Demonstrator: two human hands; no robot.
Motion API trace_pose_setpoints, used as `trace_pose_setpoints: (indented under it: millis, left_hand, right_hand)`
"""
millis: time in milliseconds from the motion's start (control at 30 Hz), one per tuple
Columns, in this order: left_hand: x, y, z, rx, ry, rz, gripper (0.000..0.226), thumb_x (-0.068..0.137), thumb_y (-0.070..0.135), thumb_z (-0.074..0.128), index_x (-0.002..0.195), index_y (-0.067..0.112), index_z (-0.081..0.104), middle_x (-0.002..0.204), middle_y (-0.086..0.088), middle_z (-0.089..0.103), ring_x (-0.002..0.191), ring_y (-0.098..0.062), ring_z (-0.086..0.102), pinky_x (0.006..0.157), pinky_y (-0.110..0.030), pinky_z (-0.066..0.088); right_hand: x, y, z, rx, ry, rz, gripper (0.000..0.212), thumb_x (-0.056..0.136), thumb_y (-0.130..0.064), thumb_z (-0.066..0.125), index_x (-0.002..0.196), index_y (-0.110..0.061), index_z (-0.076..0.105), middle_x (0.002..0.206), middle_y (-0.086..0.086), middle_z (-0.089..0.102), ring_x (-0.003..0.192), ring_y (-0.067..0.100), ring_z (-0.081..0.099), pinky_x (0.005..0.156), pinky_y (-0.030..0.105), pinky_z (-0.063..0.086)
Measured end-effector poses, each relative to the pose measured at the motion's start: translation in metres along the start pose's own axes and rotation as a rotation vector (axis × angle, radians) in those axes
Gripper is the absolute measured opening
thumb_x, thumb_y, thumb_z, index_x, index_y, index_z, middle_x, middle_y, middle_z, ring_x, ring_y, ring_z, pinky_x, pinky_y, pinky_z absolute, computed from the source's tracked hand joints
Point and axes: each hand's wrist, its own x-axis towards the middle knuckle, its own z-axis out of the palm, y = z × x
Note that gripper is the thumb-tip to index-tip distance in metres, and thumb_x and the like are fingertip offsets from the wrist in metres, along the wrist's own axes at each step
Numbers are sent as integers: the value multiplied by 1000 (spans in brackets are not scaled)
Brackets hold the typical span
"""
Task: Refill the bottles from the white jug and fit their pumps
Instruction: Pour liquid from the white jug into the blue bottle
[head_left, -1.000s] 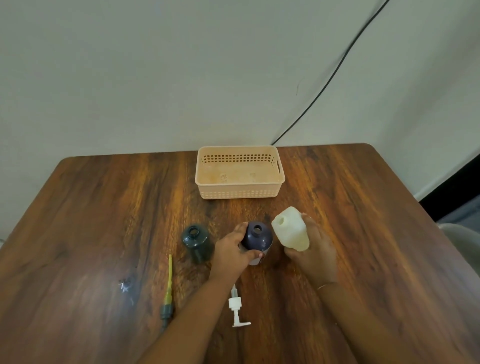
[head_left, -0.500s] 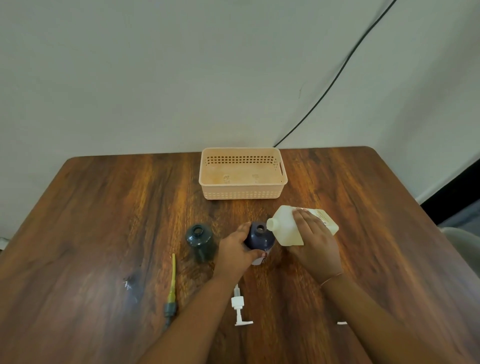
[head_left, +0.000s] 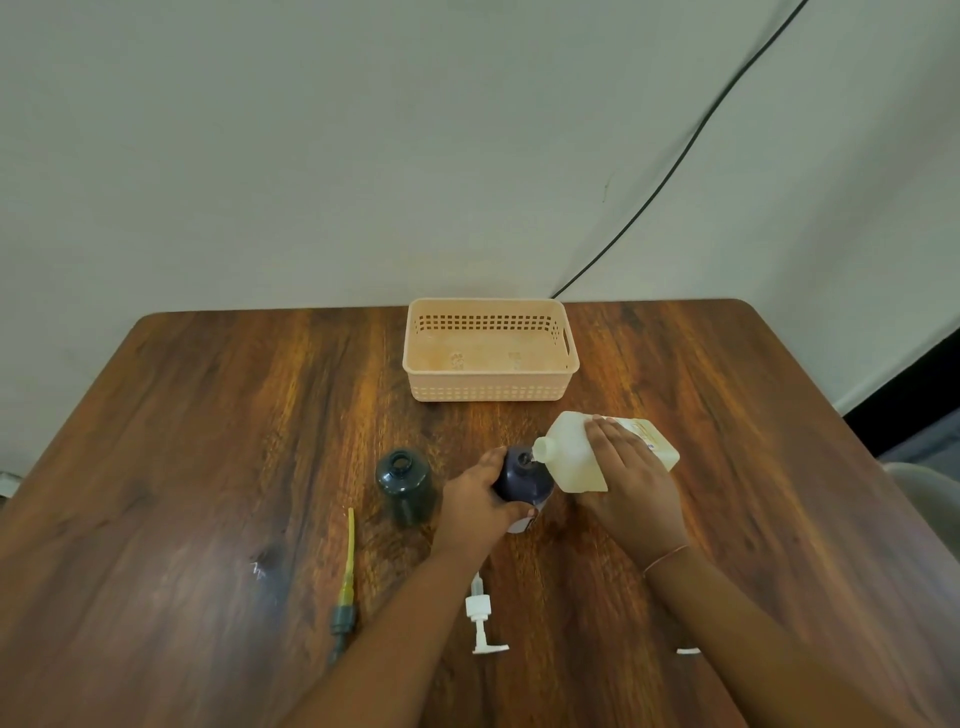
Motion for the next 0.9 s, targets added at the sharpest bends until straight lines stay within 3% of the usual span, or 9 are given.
trace_pose_setpoints:
  millis: [267, 900]
  left_hand:
    - [-1, 1, 0, -21, 3, 0, 71, 65, 19, 80, 129, 22, 49, 120, 3, 64, 107, -9, 56, 86, -16, 40]
    - [-3, 3, -1, -27, -7, -10, 74, 66, 17, 80, 132, 21, 47, 123, 0, 62, 111, -15, 57, 90, -20, 41]
  right_hand:
    - [-2, -1, -2, 5, -10, 22, 78, 59, -23, 86, 127, -6, 50, 126, 15, 60, 115, 33, 58, 87, 48, 50]
    - [-3, -4, -6, -14, -12, 25, 80, 58, -22, 87, 127, -6, 50, 125, 15, 61, 114, 34, 58, 85, 49, 51]
